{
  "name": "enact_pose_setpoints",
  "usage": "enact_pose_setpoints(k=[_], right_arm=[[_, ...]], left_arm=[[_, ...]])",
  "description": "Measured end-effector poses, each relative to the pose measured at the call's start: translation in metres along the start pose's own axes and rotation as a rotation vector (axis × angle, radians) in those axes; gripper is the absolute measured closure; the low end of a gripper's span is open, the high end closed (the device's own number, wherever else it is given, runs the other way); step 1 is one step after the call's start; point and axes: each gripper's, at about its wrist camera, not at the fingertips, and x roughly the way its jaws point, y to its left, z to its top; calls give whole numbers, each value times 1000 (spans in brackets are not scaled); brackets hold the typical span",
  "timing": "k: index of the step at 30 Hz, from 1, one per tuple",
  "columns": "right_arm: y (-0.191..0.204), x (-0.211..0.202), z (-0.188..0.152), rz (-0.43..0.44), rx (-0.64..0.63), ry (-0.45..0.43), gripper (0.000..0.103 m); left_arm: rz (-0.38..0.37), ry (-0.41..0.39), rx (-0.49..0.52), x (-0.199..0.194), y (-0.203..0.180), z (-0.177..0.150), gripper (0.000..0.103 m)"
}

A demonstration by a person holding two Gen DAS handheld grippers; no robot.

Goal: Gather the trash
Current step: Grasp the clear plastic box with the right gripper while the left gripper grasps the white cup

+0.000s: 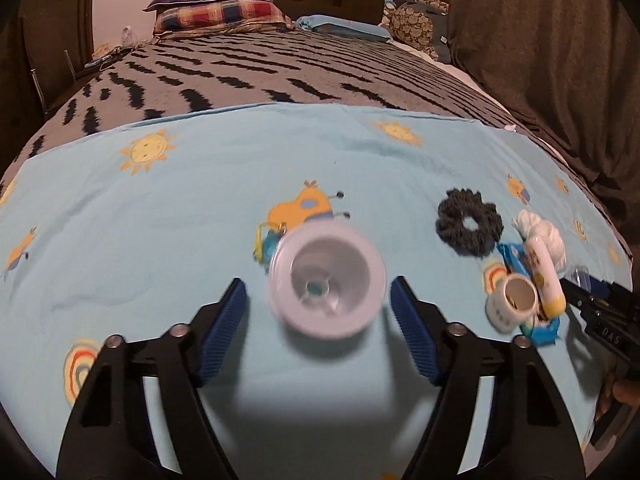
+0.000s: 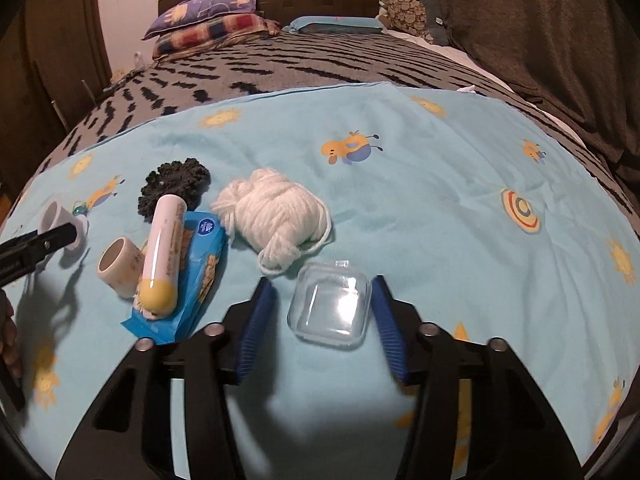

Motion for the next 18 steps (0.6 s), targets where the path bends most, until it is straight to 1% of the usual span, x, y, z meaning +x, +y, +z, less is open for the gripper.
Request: enact_pose_setpoints(k=[1,2,7,11,14,18], right_arm=[[-1,0,0,2,1,-2,65],[-1,-2,-1,8,3,-6,65],[-4,-9,-3,24,-2,-14,65],[-2,-26,-11,40,-10,-14,65],[0,-49,-19,46,-19,-28,65],[4,-83,-31,60,-30,-52,65]], left_arm=[[-4,0,0,1,0,1,48],[-7,0,1,2,-1,3,57],[-9,-3,19,-4,-4,2,58],[-24,1,19,-23,-6,-7,59],[-31,-15,55,-55,-16,-18,60],[-61,-37,90,-95,-32,-36,60]])
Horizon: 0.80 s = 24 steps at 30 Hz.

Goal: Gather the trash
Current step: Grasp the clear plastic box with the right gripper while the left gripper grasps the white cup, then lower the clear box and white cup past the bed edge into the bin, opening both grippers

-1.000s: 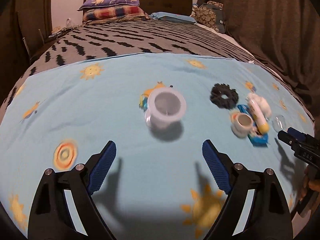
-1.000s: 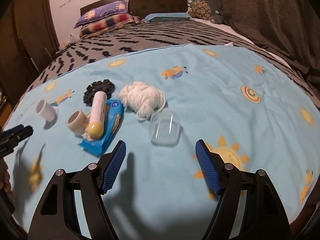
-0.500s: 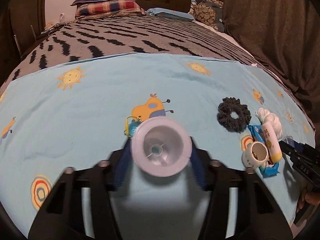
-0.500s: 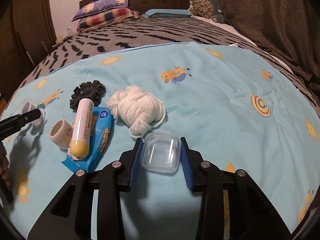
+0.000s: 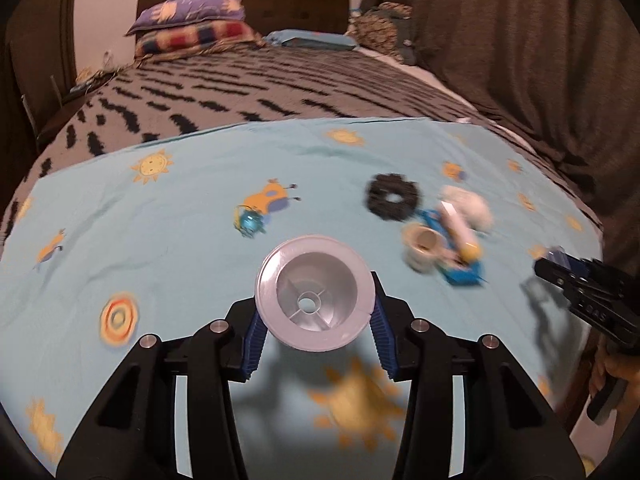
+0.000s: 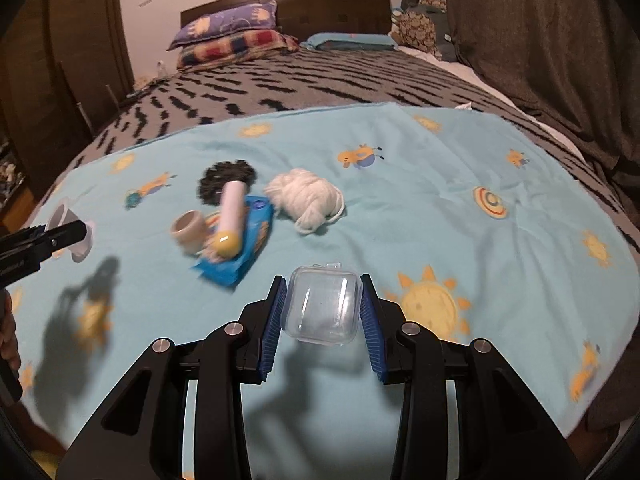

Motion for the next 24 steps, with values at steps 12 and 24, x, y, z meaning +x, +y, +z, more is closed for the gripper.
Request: enact_pose_setpoints(k=[12,24], right_arm=[[27,-100,-67,52,-44,-41,65],[32,-117,-161,64,-23,23,65]], left_arm=[[-121,-5,31,-96,-51,-91,60],[-192,72,16,-102,-86,-198,60]])
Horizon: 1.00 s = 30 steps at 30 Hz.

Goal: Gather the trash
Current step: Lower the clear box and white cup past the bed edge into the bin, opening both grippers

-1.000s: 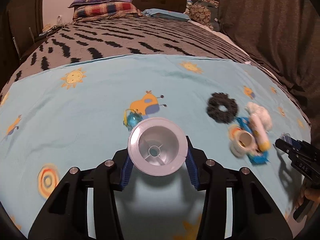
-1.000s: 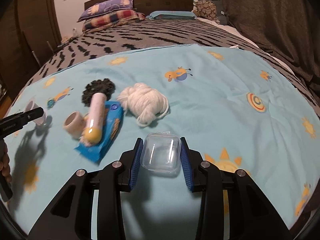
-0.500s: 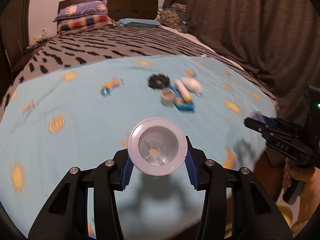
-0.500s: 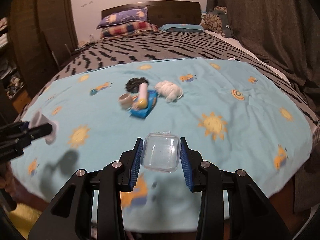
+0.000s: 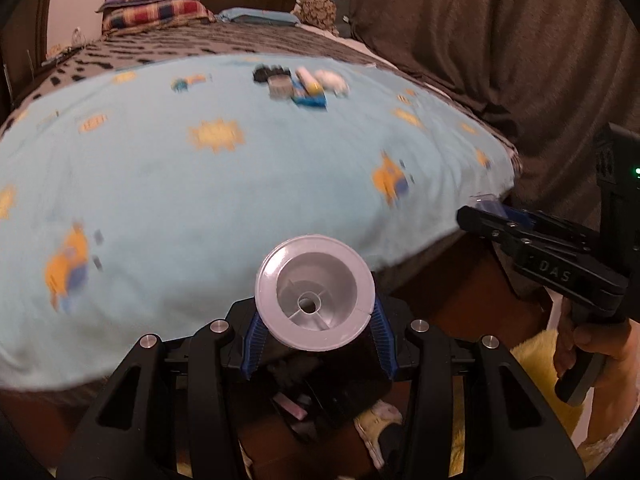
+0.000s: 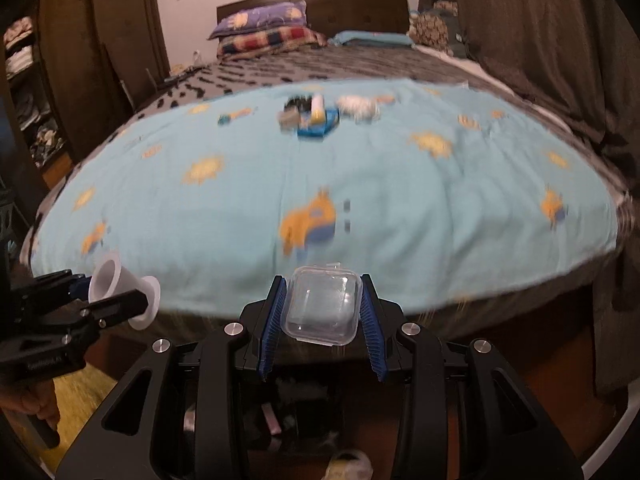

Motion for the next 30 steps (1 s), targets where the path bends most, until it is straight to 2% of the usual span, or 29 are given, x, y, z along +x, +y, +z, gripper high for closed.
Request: enact_pose_setpoints(k=[9,13,22,30], right_arm=[[-7,32,-58,18,78,110,65],[-3,51,-75,26,82,164,65],[-4,83,-99,74,118,236,65],[5,95,-116,73,100,288,64]], left_arm=[[-31,116,-50,38,-6,-57,60],[-7,176,-35,61,-7,-76,60],[19,274,-37,99,2,-100,60],[22,313,-44,111,6,-105,59]])
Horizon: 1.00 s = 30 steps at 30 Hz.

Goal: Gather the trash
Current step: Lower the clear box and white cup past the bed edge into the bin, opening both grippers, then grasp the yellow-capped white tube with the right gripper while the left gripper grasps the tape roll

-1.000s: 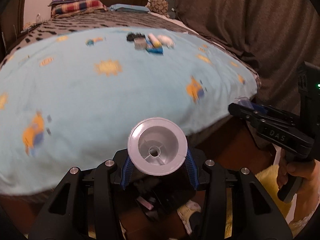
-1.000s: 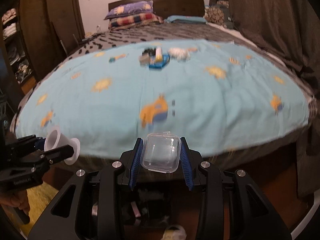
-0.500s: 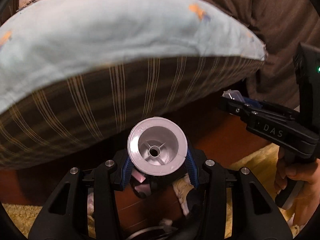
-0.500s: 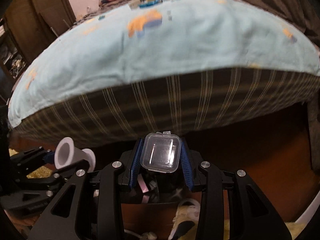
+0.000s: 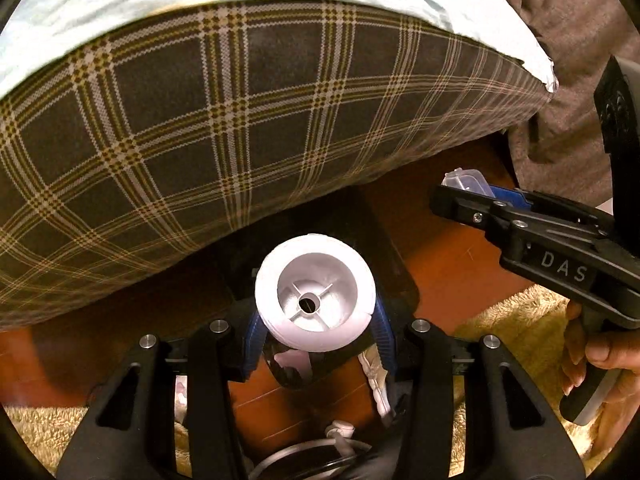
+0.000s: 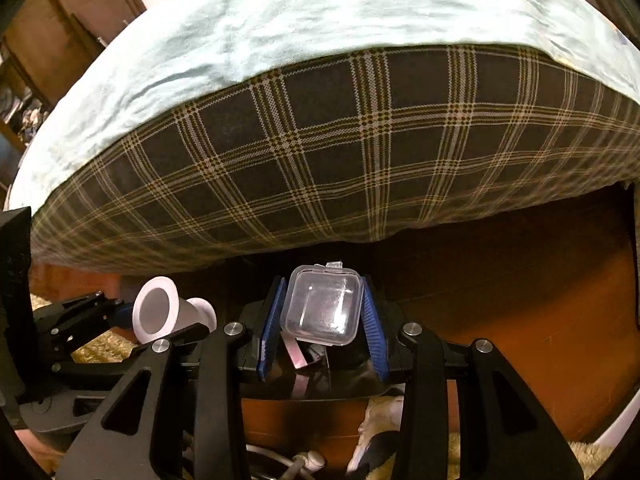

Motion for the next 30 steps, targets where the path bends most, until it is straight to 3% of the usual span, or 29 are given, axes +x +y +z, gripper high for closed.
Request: enact_pose_setpoints(k=[3,5,9,19,23,30], right_arm=[[9,3,2,1,1,4,62],[13,4,5,-3,0,-1,53],[8,4,17,-9,11,-14,48],[-22,-56,41,-11,72,-106,34],[-24,-93,65,-29,63,-200,31],[-22,-141,124,-41,18,-318,31]], left_arm=[[8,3,-9,3,1,5,58],[11,2,-16,0,4,5,49],[26,-12,-29,-9,14,7,43],[42,-107,-33,-69,24,16,28],[52,-184,-17,-101,18,36,22],[82,-290,-22,-148,26,94,21]])
